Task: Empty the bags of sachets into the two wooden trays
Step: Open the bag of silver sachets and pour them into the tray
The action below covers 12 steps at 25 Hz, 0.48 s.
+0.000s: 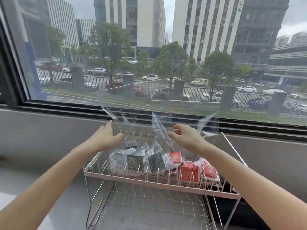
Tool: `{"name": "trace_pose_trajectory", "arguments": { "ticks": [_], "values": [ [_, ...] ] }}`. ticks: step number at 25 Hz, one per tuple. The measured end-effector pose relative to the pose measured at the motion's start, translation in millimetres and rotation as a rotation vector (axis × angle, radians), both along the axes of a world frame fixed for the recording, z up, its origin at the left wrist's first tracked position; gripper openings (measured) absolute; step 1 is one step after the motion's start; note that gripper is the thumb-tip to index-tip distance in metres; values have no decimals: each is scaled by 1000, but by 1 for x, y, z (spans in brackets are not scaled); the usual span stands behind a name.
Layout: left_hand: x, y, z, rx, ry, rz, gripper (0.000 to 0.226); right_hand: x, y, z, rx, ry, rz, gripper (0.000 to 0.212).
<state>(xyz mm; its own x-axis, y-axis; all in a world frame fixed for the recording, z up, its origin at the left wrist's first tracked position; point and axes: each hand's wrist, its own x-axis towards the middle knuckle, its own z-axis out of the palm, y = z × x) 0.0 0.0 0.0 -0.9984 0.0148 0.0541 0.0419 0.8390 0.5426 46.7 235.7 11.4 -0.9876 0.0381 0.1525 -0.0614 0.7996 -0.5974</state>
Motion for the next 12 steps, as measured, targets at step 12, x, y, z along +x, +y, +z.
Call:
{"name": "trace_pose_trajectory", "arguments": {
  "ticks": [12],
  "values": [
    [-26,-7,-43,365,-170,-88,25,-27,-11,-36,-339,-11,28,15]
  ]
}}
